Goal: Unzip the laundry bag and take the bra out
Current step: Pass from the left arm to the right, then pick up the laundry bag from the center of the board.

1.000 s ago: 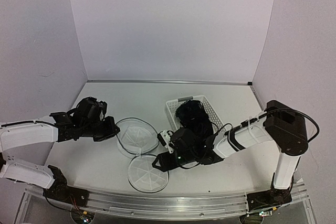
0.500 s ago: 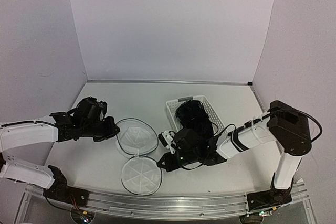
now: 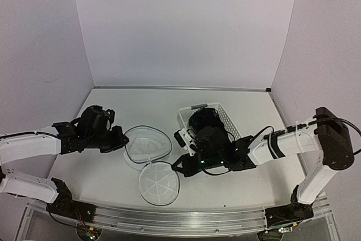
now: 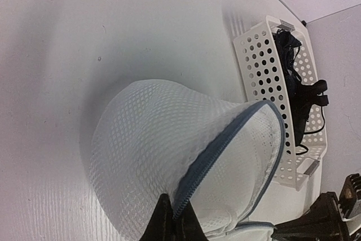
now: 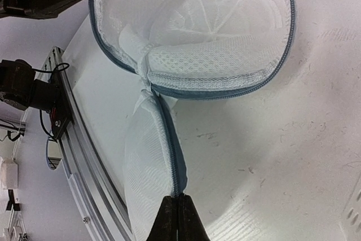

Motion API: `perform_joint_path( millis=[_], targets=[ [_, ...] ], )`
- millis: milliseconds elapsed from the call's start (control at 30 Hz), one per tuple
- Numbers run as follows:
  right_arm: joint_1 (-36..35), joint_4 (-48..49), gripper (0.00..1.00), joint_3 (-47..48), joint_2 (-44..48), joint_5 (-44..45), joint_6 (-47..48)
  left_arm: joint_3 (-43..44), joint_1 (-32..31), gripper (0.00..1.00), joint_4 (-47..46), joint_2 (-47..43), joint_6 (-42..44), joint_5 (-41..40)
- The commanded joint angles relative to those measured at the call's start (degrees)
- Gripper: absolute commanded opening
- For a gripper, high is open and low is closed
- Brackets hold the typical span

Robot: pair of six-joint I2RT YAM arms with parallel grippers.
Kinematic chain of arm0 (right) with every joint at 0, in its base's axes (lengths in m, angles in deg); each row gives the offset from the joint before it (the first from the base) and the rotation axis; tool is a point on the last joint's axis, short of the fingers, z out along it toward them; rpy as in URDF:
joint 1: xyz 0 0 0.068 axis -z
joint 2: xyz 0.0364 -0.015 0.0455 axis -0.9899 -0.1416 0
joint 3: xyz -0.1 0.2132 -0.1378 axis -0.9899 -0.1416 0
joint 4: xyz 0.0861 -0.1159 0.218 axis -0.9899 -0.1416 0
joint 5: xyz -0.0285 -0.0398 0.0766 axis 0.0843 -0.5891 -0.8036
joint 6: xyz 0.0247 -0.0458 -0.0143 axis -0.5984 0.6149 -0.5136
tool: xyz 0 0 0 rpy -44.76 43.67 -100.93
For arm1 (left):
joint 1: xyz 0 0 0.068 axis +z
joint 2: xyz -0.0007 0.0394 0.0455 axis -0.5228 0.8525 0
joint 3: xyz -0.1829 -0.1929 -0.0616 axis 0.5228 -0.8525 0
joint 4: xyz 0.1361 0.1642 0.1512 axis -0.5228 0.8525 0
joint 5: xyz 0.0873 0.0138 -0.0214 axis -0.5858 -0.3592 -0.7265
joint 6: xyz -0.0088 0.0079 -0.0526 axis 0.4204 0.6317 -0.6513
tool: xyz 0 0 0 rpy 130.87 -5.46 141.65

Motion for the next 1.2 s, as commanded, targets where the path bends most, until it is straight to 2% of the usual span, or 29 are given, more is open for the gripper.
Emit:
perform_joint_path(
  millis=[0,67,300,400,533,733,1033,1167],
  targets=[
    [1.7,-4.9,0.0,2.6,5.1,0.0,4.6,-0.5,-0.7,0.05,-4.7,-1.1,0.9,2.2],
    [3.3,-5.2,0.0,2.3,6.6,-2.1,4.2,-0.7,-0.8,0.12,-5.1,-1.5,1.3,2.6],
    [8.1,-5.5,0.0,3.2,8.6,-10.8,1.0,0.2,-0.8,0.5,-5.0,-5.2,6.1,2.6],
    [9.1,-5.5,0.0,4.5,8.1,-13.5,-1.5,1.5,-0.8,0.58,-4.8,-6.4,9.5,4.7],
    [10.9,-5.5,0.0,5.8,7.0,-17.6,-7.1,2.9,-0.8,0.65,-4.7,-8.6,13.8,7.1],
    [12.7,-4.7,0.0,8.6,5.0,-22.1,-16.0,4.2,-0.8,0.74,-4.7,-6.0,19.5,18.9],
    [14.0,0.2,0.0,14.1,-0.6,-26.1,-29.4,1.1,-1.0,0.77,-10.2,-2.0,19.0,27.3],
    [14.4,8.0,0.0,13.9,-1.9,-26.3,-37.2,-1.1,-1.1,0.77,-12.6,-1.6,18.1,30.1]
  ],
)
